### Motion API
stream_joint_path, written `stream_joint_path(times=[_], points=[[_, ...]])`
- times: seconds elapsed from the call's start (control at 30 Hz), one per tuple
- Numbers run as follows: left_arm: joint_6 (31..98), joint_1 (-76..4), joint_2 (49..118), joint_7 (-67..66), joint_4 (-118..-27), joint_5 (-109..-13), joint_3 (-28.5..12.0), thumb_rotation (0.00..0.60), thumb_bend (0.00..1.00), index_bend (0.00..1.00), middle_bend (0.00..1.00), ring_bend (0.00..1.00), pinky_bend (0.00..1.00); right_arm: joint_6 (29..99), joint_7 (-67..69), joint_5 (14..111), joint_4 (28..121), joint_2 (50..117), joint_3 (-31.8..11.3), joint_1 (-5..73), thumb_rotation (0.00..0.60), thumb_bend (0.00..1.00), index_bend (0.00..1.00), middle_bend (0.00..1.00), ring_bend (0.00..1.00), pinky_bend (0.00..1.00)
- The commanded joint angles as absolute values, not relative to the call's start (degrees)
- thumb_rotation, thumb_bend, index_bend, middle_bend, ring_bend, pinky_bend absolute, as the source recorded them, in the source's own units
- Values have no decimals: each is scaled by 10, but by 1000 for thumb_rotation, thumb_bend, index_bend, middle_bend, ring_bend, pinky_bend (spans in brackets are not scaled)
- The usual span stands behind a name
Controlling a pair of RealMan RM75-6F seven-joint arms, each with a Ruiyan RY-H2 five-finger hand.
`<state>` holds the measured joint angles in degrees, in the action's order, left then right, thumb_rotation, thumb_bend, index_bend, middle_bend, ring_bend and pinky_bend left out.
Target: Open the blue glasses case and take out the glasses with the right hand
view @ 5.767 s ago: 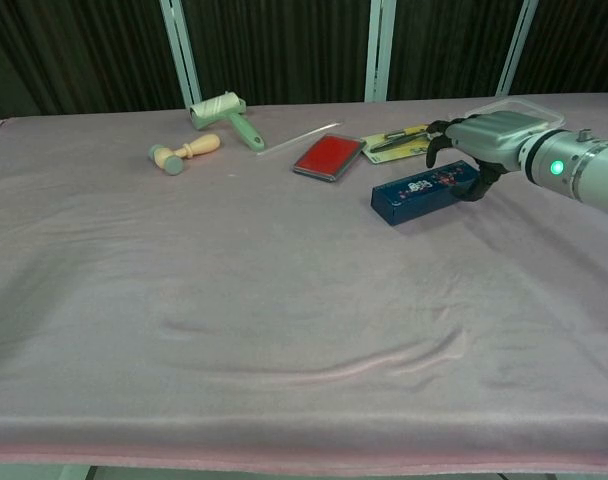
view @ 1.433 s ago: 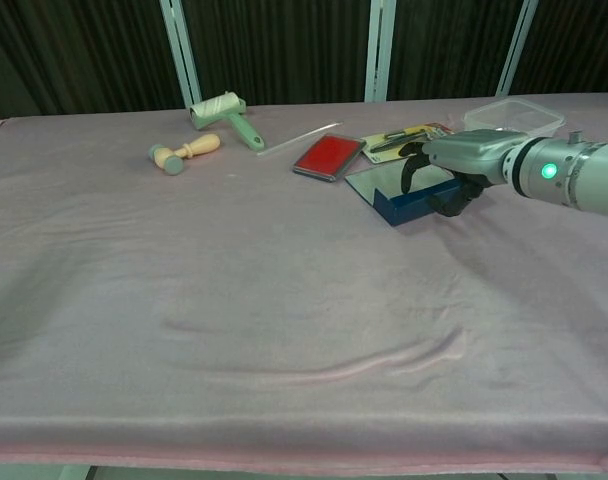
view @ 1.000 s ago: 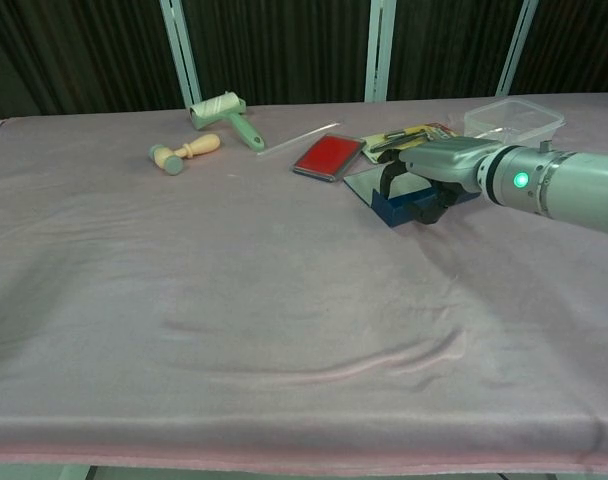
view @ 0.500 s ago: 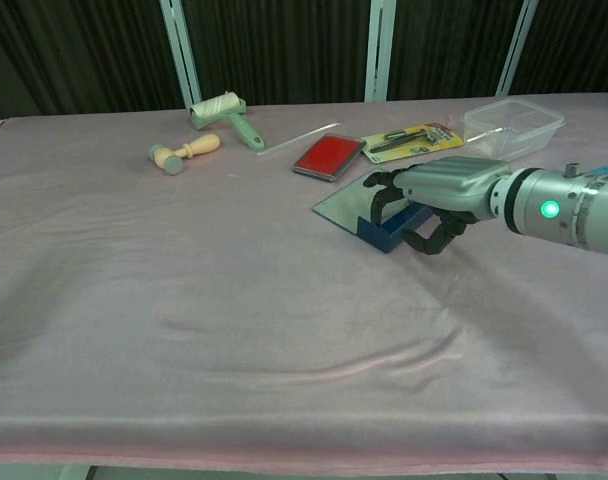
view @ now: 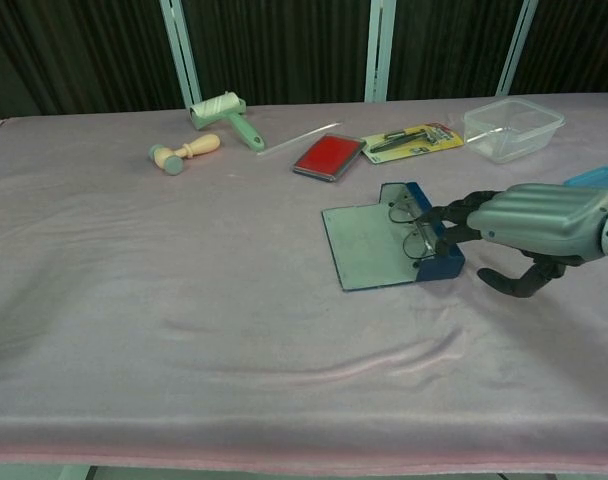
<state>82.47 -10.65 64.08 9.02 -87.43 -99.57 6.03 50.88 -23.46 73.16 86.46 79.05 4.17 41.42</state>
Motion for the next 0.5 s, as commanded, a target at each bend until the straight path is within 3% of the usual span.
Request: stream_joint_path(times=[0.03, 0.3, 0.5], points=[[820, -108, 642, 87, -876, -997, 62, 600, 448, 0, 0, 0, 0, 516, -217, 745, 851, 779, 54, 398, 600, 703, 397, 30, 0, 0], [799, -114, 651, 65, -880, -990, 63, 600, 448, 0, 0, 0, 0, 518, -140, 771, 781, 771, 63, 369, 600, 703, 394, 30, 0, 0], [778, -121, 659, 44, -884, -981, 62, 600, 447, 0, 0, 0, 0, 475, -94, 757, 702, 801, 36, 381, 600, 703, 394, 30, 0, 0]])
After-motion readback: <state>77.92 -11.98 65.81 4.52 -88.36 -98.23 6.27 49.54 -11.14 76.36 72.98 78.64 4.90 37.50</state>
